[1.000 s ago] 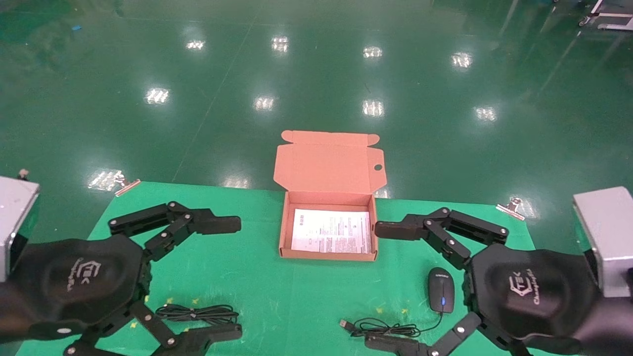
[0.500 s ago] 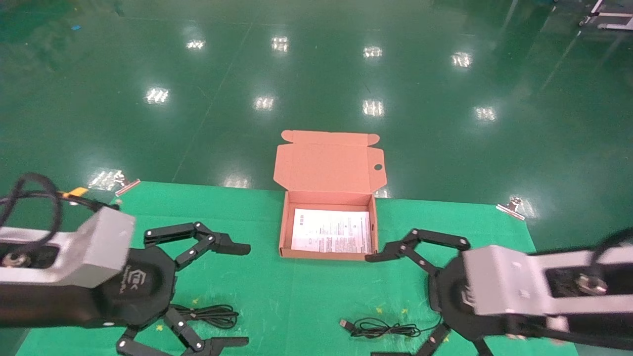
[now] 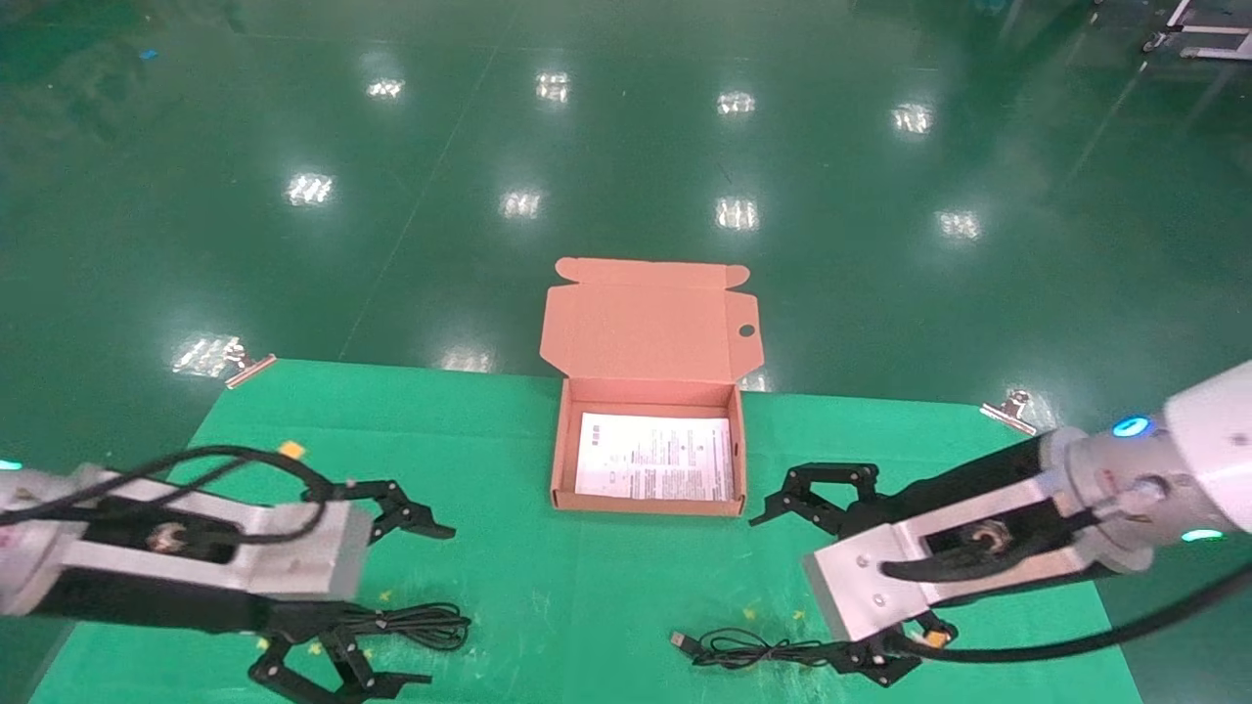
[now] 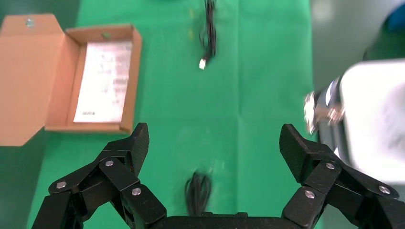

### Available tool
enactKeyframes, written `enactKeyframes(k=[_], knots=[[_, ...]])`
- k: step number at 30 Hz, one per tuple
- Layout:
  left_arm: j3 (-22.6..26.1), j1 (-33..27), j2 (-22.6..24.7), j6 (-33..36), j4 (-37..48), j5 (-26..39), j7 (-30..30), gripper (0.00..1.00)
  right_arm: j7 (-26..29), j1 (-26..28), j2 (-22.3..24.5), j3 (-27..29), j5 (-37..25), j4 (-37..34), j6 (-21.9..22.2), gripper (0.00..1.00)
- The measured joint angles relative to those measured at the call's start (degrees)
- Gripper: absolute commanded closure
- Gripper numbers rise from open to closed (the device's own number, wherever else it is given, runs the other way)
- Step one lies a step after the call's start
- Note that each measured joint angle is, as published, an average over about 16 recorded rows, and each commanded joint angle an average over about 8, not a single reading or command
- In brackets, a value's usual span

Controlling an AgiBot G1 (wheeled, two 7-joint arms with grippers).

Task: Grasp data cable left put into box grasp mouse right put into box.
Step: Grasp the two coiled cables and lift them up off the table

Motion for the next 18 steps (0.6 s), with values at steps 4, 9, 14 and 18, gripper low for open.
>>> enactKeyframes(k=[4,9,14,18], knots=[[2.6,-0.4,1.5,-1.6,-0.4,6.1,1.7,0.00,-0.5,1.4,-1.8,-3.9,-5.3,0.1,1.0,0.00],[5.2,0.0,3.2,-3.9,-0.4,12.8,3.0,0.00,-0.3,1.2,-3.5,-7.3,-10.9,0.1,3.2,0.00],[7.2,0.9,4.9,-5.8,0.4,17.9,2.2,0.00,0.5,-0.7,-4.8,-9.4,-15.6,0.0,6.1,0.00],[8.4,1.7,6.2,-7.2,1.8,21.2,1.3,0.00,1.8,-3.0,-5.5,-10.5,-18.6,-0.1,8.7,0.00]])
